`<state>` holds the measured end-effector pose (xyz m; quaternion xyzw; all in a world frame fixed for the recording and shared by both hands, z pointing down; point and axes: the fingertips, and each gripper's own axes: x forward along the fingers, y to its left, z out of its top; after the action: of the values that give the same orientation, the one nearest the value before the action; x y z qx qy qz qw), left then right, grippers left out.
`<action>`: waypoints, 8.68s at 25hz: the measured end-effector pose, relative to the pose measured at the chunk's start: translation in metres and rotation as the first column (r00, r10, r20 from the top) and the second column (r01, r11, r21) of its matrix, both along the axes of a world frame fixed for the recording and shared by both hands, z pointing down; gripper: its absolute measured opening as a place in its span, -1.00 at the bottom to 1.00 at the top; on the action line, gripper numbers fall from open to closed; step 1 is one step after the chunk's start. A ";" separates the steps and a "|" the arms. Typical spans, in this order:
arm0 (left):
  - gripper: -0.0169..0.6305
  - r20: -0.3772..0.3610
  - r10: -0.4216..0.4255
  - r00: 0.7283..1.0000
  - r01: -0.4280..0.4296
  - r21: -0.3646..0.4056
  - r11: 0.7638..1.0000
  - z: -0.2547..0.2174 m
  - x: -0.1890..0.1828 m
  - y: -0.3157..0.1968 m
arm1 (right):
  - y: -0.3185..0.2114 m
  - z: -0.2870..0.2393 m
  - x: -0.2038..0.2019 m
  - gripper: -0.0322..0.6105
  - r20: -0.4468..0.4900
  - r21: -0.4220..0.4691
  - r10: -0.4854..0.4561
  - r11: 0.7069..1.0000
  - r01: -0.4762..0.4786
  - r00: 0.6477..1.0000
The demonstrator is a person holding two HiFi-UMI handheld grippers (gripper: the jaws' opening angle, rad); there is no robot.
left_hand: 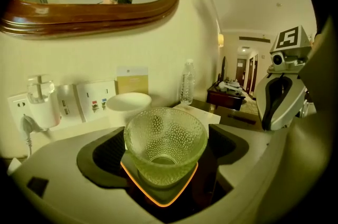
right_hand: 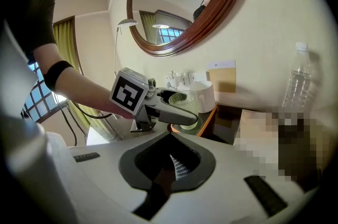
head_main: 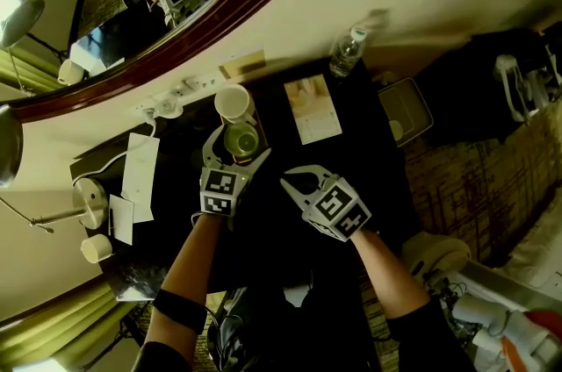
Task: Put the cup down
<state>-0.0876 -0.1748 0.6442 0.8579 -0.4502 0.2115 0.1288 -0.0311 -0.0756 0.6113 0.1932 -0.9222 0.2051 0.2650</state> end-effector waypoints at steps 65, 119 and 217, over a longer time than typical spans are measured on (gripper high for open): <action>-0.94 -0.025 -0.399 0.917 0.399 0.015 0.917 -0.155 -0.121 0.198 | 0.009 -0.057 0.087 -0.89 -0.088 0.064 0.113 0.992 -0.108 0.990; -0.95 0.013 -0.340 0.940 0.340 -0.077 0.937 -0.103 -0.139 0.191 | -0.083 0.027 -0.083 0.27 -0.181 0.184 0.170 0.973 -0.137 0.969; -0.51 -0.099 -0.216 0.971 0.218 0.013 0.976 -0.170 -0.045 0.175 | 0.043 -0.099 0.188 -0.90 0.044 0.048 0.414 0.908 -0.416 0.909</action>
<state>-0.1324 0.0000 0.4745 0.8144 -0.5369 0.1488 0.1624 0.1574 -0.0329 0.5122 0.3888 -0.8696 0.2340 0.1946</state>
